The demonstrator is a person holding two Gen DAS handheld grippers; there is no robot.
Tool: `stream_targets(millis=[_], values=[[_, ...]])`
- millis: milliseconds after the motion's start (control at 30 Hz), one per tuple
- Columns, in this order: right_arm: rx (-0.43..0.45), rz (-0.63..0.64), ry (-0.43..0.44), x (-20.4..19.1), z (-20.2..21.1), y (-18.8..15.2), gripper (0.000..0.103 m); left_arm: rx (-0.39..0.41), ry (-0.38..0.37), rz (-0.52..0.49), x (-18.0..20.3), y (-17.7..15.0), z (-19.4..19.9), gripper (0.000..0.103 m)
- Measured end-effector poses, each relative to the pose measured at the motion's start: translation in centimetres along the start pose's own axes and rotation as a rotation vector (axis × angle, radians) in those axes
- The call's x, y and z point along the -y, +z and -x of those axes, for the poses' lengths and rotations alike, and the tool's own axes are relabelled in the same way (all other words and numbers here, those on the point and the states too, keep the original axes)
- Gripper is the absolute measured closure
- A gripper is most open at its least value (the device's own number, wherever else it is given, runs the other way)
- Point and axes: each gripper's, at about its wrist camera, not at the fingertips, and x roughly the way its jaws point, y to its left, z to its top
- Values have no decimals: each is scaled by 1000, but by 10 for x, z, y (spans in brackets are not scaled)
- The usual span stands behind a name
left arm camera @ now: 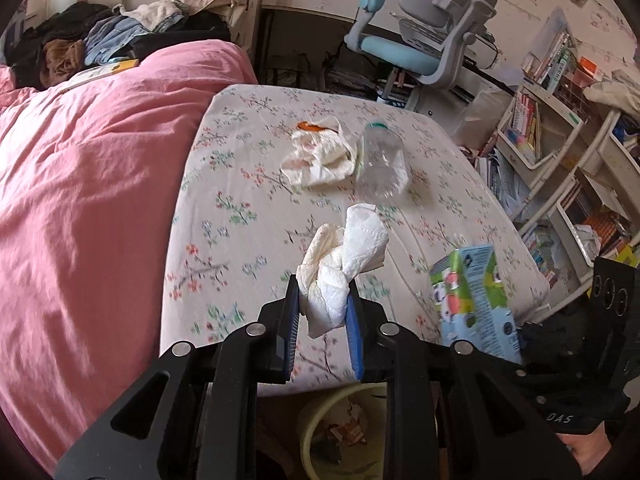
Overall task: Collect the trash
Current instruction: 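Carry tissue and juice carton over the wastebasket and open both tools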
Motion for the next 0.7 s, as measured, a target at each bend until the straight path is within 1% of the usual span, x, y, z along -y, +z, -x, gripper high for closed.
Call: stream_targets(millis=[267, 367, 467, 633, 700], values=[[-112, -23, -2, -4, -10, -39, 51, -35, -11, -28, 14, -29, 6, 83], [-153, -20, -5, -8, -11, -54, 53, -46, -14, -48, 20, -40, 8, 83], [-166, -18, -3, -10, -10, -60, 53, -54, -23, -54, 24, -48, 11, 83], [-196, -8, -15, -12, -9, -71, 57, -67, -50, -30, 22, -59, 16, 83], [-184, -18, -15, -11, -5, -72, 57, -76, -59, -20, 21, -63, 16, 83]])
